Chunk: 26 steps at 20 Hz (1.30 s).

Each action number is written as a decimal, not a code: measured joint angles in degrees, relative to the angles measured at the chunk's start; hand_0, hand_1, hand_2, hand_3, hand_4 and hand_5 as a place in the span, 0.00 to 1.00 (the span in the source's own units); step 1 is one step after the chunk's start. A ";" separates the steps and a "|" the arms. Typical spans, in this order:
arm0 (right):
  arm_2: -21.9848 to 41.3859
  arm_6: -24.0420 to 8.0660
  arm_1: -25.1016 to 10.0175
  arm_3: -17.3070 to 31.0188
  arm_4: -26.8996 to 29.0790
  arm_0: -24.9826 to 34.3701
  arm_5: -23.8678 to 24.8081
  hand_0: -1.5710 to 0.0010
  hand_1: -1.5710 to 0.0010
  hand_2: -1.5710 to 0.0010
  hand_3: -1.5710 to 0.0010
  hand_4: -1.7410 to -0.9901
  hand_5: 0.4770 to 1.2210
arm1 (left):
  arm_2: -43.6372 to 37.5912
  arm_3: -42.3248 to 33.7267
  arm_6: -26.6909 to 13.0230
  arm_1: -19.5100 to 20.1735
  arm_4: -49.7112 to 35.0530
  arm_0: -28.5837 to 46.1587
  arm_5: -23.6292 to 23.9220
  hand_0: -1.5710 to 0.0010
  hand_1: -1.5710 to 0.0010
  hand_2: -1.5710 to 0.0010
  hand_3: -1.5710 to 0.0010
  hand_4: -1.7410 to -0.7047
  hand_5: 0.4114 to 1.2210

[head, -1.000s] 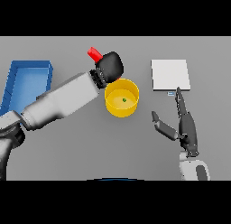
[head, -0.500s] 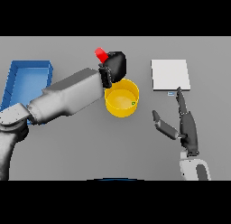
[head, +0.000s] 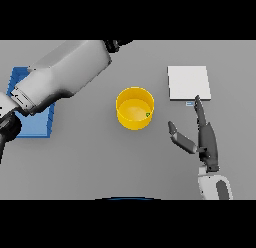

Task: Pick up the red beaker and tilt it to pour out 1 green nut into yellow bowl. Pick up the yellow bowl and place it on the metallic measuring scale.

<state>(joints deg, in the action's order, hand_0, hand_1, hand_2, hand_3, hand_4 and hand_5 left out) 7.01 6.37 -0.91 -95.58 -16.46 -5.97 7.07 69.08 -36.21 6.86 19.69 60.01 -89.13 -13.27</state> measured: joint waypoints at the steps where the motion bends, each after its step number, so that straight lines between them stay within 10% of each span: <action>1: -0.31 -0.76 0.05 0.08 0.87 0.62 -0.42 1.00 1.00 1.00 1.00 0.75 0.16 | -1.15 1.05 0.73 1.09 -1.26 -1.31 0.63 0.00 0.00 0.04 0.22 0.03 1.00; 15: -0.93 1.98 -1.19 1.39 3.69 1.60 -3.07 1.00 1.00 1.00 1.00 0.69 0.15 | -39.52 17.24 -11.42 14.77 -33.40 7.95 10.87 0.00 0.00 0.00 0.10 0.00 1.00; 26: 0.29 0.63 -2.86 1.29 1.21 1.63 -3.61 1.00 1.00 1.00 1.00 0.71 0.25 | -48.80 -16.12 -33.14 22.56 -51.95 43.40 28.49 0.00 0.00 0.00 0.08 0.00 1.00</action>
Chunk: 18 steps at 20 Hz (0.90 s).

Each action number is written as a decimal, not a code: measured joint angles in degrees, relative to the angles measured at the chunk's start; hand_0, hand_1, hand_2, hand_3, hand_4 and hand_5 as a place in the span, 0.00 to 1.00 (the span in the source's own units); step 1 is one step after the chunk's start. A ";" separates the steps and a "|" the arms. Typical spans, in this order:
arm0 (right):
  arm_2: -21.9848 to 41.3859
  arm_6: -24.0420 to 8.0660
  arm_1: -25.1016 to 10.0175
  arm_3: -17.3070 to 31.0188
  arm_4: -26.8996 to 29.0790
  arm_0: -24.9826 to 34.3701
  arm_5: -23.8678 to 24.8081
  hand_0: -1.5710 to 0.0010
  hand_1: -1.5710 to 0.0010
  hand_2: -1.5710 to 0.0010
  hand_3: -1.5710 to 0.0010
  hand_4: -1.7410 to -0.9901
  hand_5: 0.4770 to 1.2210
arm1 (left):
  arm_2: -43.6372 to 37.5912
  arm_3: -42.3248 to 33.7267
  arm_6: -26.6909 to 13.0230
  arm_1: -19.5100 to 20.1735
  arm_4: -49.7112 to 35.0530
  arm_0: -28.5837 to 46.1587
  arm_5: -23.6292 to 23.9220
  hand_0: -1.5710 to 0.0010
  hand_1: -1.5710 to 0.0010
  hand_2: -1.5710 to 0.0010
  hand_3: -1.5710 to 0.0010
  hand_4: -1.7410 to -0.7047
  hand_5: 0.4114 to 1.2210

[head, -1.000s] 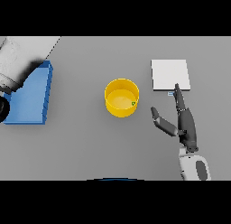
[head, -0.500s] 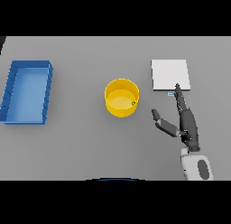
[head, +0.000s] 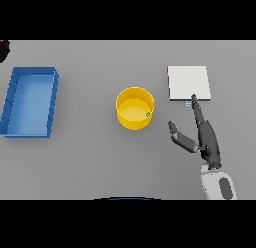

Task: Pick up the red beaker and tilt it to pour out 1 green nut into yellow bowl. Pick up the yellow bowl and place it on the metallic measuring scale.

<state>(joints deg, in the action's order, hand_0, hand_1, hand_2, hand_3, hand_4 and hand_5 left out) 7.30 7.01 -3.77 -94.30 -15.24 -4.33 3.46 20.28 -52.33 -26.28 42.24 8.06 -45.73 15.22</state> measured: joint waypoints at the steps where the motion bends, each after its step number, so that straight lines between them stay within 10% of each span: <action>1: -0.09 -0.42 0.15 -0.02 0.35 0.02 -0.10 1.00 1.00 1.00 1.00 0.70 0.25 | -0.22 -2.67 -1.40 0.53 -0.93 2.67 0.87 0.00 0.00 0.00 0.08 0.00 1.00; 7: -0.18 0.71 0.29 0.60 0.28 0.49 0.23 1.00 1.00 1.00 1.00 0.70 0.26 | 0.41 -11.05 -4.89 0.41 -3.22 13.18 6.29 0.00 0.00 0.00 0.03 0.00 0.97; 11: 0.24 1.13 0.15 0.43 -0.44 -0.64 0.31 1.00 1.00 1.00 1.00 0.71 0.25 | 1.53 -11.95 -7.60 0.51 -3.05 14.84 7.78 0.00 0.00 0.00 0.01 0.00 0.69; 13: 0.29 2.02 0.24 0.01 -0.11 -0.55 0.15 1.00 1.00 1.00 1.00 0.72 0.25 | 2.74 -12.35 -8.72 0.61 -2.37 15.28 6.63 0.00 0.00 0.00 0.04 0.20 0.56; 15: 0.27 1.59 0.26 -0.37 0.02 -0.56 0.12 1.00 1.00 1.00 1.00 0.74 0.25 | 2.76 -12.61 -7.64 0.84 -2.93 15.56 4.94 0.07 0.25 0.24 0.28 0.49 0.48; 18: 0.67 1.02 0.67 -0.67 -0.53 -1.05 0.53 1.00 1.00 1.00 1.00 0.75 0.25 | 3.07 -16.53 -7.86 3.74 -8.26 16.94 -5.21 0.52 0.62 0.61 0.63 0.75 0.41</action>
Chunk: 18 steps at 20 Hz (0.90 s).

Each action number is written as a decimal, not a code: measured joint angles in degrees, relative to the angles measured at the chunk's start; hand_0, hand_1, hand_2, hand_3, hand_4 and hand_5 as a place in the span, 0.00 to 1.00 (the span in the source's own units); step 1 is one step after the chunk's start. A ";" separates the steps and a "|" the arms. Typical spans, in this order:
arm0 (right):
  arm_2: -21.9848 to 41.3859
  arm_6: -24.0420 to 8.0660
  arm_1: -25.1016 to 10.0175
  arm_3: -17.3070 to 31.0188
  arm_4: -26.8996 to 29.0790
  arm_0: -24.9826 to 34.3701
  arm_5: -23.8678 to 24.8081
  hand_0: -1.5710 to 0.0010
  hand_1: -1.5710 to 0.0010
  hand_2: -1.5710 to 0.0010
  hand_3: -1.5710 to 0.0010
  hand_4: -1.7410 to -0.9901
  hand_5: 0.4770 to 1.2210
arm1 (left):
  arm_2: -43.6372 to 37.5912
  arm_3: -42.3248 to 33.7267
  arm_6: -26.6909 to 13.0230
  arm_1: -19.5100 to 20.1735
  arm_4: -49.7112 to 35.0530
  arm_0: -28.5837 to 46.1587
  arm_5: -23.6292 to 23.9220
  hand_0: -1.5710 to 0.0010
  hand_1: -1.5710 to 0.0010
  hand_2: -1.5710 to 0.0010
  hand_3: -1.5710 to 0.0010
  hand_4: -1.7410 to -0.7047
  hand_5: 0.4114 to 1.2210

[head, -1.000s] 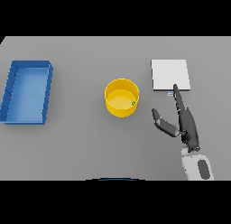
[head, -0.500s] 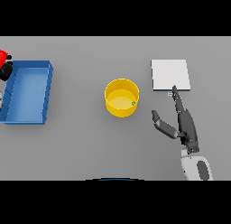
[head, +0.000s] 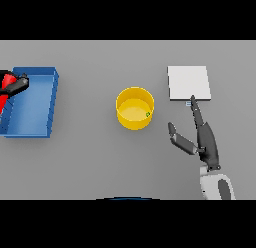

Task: Pick up the red beaker and tilt it to pour out 1 green nut into yellow bowl. Pick up the yellow bowl and place it on the metallic measuring scale.

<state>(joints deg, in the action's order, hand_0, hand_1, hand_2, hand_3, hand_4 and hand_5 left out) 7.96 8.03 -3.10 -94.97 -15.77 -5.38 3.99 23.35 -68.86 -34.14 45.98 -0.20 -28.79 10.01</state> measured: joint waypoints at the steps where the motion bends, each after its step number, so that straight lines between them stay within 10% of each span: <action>1: -0.21 0.05 -0.42 0.05 -0.11 -0.39 0.02 1.00 1.00 1.00 1.00 0.74 0.26 | 0.28 -0.44 -0.57 0.33 -0.53 0.02 -1.49 0.62 0.69 0.69 0.71 0.80 0.39; 7: -0.03 -1.54 -0.28 -0.56 0.18 -0.07 -0.37 1.00 1.00 1.00 1.00 0.74 0.25 | 0.19 -1.79 -0.02 1.19 -2.64 0.55 -4.23 0.90 0.92 0.92 0.92 0.91 0.33; 18: 3.86 -3.57 -6.26 1.14 -6.20 7.78 -5.70 1.00 1.00 1.00 1.00 0.68 0.31 | -1.32 -0.37 4.07 -0.83 -3.26 -0.22 -1.52 0.99 0.99 0.99 0.99 0.92 0.36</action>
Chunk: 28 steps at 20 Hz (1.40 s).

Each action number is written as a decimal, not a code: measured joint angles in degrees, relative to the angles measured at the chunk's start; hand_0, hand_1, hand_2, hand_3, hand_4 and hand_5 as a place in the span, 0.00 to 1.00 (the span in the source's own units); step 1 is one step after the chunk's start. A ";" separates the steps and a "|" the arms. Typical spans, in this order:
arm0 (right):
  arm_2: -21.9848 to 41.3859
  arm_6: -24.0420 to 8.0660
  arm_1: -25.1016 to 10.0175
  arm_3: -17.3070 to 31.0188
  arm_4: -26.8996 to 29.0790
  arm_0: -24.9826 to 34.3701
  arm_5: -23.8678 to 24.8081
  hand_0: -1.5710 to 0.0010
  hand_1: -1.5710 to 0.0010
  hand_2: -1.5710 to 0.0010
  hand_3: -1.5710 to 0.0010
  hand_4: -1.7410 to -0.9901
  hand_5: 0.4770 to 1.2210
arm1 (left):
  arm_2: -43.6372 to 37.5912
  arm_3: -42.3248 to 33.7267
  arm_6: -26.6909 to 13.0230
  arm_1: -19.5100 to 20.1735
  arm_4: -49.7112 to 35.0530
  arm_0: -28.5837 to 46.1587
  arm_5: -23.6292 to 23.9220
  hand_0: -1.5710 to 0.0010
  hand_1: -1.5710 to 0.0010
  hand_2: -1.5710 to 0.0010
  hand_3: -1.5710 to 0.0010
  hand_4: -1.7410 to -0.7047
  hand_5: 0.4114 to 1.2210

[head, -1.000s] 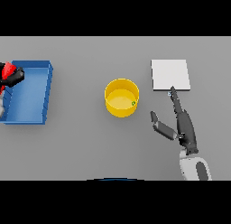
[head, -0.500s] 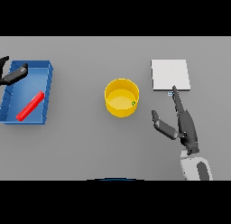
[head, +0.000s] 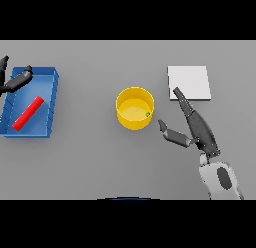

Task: Pick up the red beaker and tilt it to pour out 1 green nut into yellow bowl. Pick up the yellow bowl and place it on the metallic measuring scale.

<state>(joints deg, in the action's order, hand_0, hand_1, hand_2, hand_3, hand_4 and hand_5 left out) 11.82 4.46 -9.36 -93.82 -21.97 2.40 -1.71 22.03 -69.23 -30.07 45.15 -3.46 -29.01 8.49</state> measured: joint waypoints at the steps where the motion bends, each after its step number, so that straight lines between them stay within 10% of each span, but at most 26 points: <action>1: 0.61 0.13 -1.42 0.54 -0.83 1.15 -1.39 1.00 1.00 1.00 1.00 0.65 0.30 | 0.09 0.51 0.46 -0.48 0.11 0.04 0.23 0.99 0.99 0.99 0.99 0.92 0.36; 9: 10.06 -1.07 -11.48 4.92 -15.25 15.63 -10.41 1.00 1.00 1.00 1.00 0.63 0.25 | 0.02 0.95 0.86 -0.21 0.11 -0.39 -0.20 1.00 1.00 1.00 1.00 0.91 0.38; 28: 22.36 5.29 -8.57 25.95 -22.03 33.33 -21.97 1.00 1.00 1.00 1.00 0.60 0.26 | 0.67 1.12 0.39 -0.44 0.47 -1.74 -1.06 1.00 1.00 1.00 1.00 0.91 0.40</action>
<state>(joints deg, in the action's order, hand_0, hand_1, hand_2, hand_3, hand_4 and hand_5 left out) 34.18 9.75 -17.93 -67.88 -44.00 35.73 -23.68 22.70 -68.11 -29.68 44.71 -2.99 -30.75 7.43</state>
